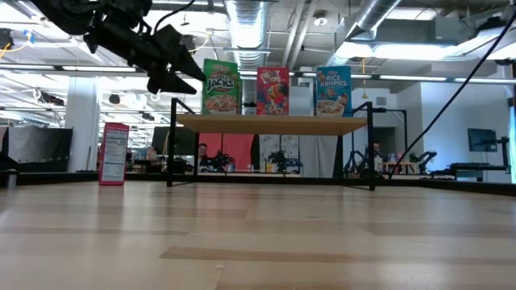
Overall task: Stack cereal on shelf
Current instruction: Put the green cereal box on the shelf aligned with the other green cereal boxes, then put the red cereal box on the shelf aligned with the other red cereal boxes
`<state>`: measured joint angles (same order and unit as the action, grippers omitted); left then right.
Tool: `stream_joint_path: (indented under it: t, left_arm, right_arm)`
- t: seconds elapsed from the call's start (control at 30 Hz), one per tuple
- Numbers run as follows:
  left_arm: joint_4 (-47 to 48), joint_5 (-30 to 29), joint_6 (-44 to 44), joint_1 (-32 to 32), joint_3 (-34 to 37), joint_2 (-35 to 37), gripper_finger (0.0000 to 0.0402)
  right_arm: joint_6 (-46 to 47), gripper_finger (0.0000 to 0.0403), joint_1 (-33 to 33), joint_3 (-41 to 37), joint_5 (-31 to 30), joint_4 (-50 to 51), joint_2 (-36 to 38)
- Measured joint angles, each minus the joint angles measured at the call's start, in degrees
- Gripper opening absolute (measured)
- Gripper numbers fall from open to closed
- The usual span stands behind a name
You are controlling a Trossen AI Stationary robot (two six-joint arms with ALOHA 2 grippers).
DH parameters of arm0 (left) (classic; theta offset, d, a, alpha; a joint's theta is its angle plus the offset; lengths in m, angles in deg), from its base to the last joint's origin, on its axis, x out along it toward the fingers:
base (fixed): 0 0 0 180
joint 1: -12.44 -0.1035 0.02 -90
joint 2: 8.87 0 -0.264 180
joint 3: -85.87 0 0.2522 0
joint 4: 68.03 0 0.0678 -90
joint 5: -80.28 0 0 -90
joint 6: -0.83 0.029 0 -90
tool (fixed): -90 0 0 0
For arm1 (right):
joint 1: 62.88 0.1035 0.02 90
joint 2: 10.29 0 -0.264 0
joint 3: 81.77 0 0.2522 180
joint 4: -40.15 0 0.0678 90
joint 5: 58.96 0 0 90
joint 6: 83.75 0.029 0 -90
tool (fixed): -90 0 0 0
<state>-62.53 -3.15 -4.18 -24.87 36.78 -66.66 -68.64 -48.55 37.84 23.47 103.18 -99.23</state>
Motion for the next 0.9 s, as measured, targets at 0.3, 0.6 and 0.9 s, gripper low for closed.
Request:
stream_joint_path:
  t: [0.3,0.6,0.9]
  left_arm:
    - [-0.28,-5.06,0.00,0.25,0.00,-0.34,0.0318]
    - [-0.21,-3.72,0.13,0.30,0.00,-0.30,0.0318]
    - [2.53,-2.65,0.09,0.47,0.02,6.06,0.0318]
  right_arm:
    - [-0.02,0.0270,-0.62,-0.01,0.02,0.37,-0.34]
    - [-0.03,0.0270,-0.62,-0.01,0.02,0.39,-0.36]
    - [1.79,0.0270,-0.58,-0.01,0.04,1.53,-0.36]
